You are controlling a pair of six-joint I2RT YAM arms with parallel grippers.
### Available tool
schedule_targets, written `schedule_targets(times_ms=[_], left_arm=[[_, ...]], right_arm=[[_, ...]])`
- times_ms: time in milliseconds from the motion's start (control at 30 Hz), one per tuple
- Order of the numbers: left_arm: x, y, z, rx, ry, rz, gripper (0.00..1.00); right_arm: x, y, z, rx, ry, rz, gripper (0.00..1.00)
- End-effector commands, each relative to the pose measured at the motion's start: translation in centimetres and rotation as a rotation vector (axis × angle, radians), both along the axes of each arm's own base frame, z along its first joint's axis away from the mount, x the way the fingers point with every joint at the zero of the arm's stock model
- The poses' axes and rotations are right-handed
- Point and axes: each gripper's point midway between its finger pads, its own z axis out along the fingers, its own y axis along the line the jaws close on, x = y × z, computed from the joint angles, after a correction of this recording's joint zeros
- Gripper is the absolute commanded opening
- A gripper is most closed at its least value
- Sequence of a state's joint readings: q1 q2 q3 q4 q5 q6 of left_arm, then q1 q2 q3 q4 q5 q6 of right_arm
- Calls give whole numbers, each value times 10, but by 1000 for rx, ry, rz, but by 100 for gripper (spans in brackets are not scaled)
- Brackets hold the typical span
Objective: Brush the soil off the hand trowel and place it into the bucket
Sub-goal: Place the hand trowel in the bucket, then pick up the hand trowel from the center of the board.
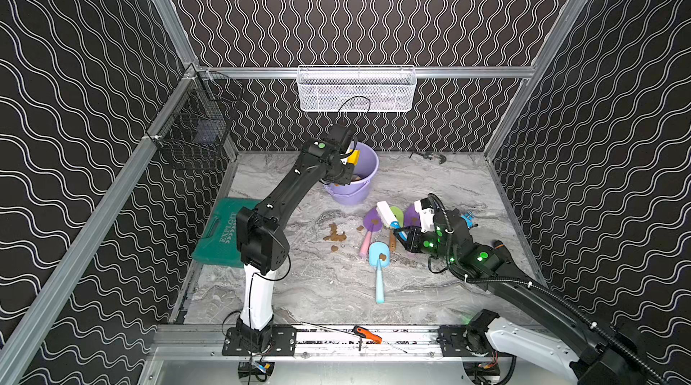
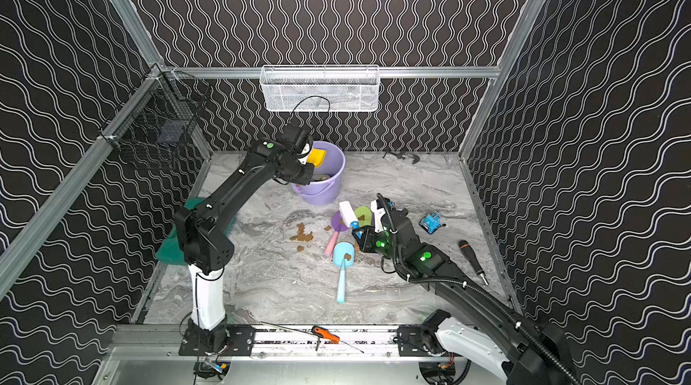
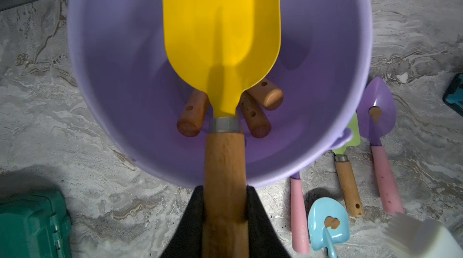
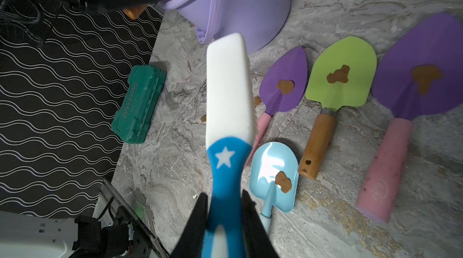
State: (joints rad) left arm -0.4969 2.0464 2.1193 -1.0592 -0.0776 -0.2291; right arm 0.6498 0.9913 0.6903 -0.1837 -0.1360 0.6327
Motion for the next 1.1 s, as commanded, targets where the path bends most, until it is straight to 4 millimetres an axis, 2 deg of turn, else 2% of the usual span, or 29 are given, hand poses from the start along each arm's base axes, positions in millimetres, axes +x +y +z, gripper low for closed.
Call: schedule_targets(times_ms=[0,167,367,467,567,667,800,867,933,1067], left_arm=[[6,-2,7,-12,-23,-10,21],[10,-3,20,-22,-53,-7,40],[-1,17,51,1,-144,32,42],[-25,24,61,-39,-185,56,41],[-70,16,48,-110,-246,41,44],[-128,2,23,-151,-239,13,46],[-209,-23,-22,-241,-105,-73,43],[-243,-33,-41,-250,-86,-127,43],[-269,-32,-62,-225,-66,-144,44],[-294,-37,-89,-187,-44,-171,47]], right_arm=[[4,7,14,30,-29,23,0],[1,5,22,28,-36,25,0],[-5,-7,22,36,-43,-14,0],[-6,-14,20,12,-42,-39,0],[-7,-25,13,-24,-32,-83,0],[-7,-35,3,-41,-42,-126,0],[-11,-42,-15,-74,2,-146,0],[-14,-47,-21,-107,27,-150,0],[-17,-52,-25,-114,33,-167,0],[-18,-54,-27,-86,7,-181,0]])
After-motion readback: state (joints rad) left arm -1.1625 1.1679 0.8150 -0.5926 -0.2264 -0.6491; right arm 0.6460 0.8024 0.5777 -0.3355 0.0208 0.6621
